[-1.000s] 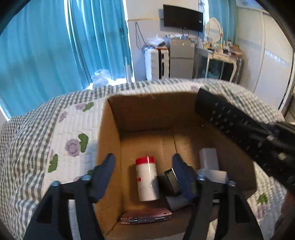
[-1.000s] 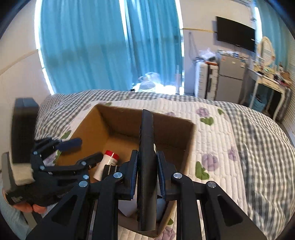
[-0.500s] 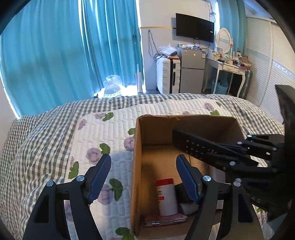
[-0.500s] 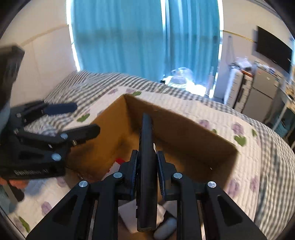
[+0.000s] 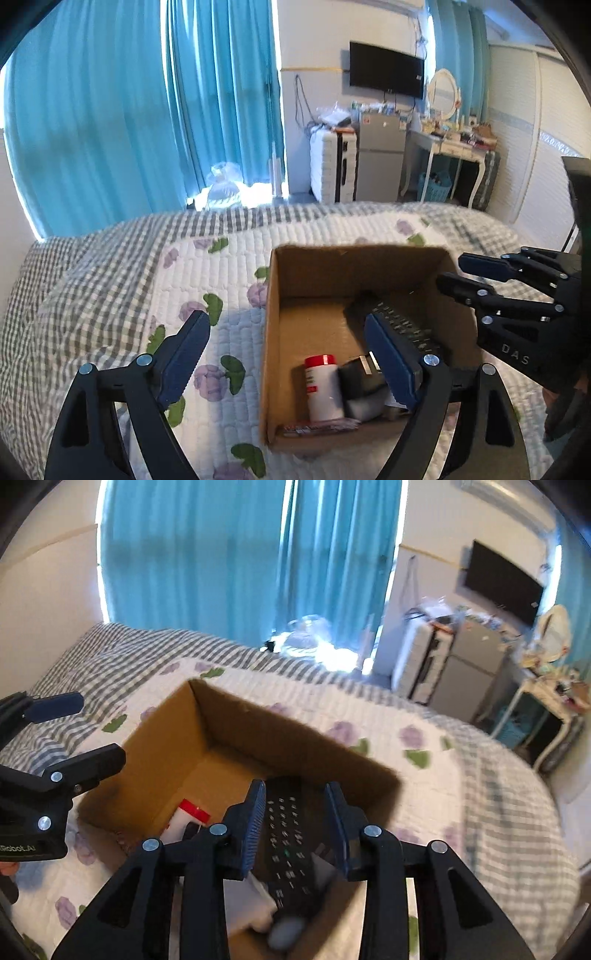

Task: Organize rigid objects

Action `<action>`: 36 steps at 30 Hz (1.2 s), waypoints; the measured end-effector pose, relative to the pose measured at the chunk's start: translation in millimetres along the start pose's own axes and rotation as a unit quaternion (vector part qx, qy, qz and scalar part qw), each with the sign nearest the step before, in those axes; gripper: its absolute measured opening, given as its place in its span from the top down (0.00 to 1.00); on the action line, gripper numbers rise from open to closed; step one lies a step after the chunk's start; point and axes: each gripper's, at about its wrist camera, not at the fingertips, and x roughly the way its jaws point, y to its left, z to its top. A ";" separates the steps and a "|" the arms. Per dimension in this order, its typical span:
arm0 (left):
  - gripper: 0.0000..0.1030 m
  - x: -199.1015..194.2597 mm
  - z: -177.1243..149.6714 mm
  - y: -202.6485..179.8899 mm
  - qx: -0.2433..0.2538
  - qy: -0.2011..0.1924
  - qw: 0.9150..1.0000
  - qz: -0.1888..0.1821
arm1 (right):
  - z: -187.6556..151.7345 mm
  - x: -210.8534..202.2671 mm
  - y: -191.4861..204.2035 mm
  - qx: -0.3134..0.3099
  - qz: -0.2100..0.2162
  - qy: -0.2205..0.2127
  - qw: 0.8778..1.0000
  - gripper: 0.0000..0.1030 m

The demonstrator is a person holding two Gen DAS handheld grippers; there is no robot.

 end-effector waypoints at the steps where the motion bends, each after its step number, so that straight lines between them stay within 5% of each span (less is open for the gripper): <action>1: 0.15 -14.7 3.3 -2.4 0.001 -0.011 1.000 -0.001 | 3.1 -11.7 0.5 0.000 -0.008 -0.004 1.000 0.68; 5: 0.15 -66.2 15.6 -6.9 0.002 -0.050 0.999 -0.010 | 14.4 -79.0 0.6 0.011 -0.055 -0.028 0.998 0.68; 17: 0.15 -191.0 14.9 -7.7 0.014 -0.164 0.986 0.009 | 8.8 -235.3 26.8 0.055 -0.102 -0.143 0.983 0.68; 20: 0.15 -202.1 5.5 -4.6 0.012 -0.184 0.983 0.013 | 0.6 -252.4 37.0 0.069 -0.106 -0.158 0.979 0.52; 28: 0.14 -184.8 -37.4 0.2 -0.010 -0.197 0.980 0.013 | -41.2 -240.6 48.5 0.119 -0.075 -0.176 0.974 0.49; 30: 0.01 -172.7 -51.8 3.9 -0.022 -0.197 0.980 0.014 | -53.2 -226.2 49.9 0.125 -0.067 -0.182 0.973 0.40; 35: 0.00 -134.2 -88.5 10.1 -0.025 -0.189 0.981 0.019 | -83.0 -179.2 51.8 0.120 -0.086 -0.181 0.972 0.38; 36: 0.00 -130.4 -94.5 7.4 -0.023 -0.187 0.982 0.025 | -89.3 -168.8 50.2 0.124 -0.088 -0.176 0.973 0.28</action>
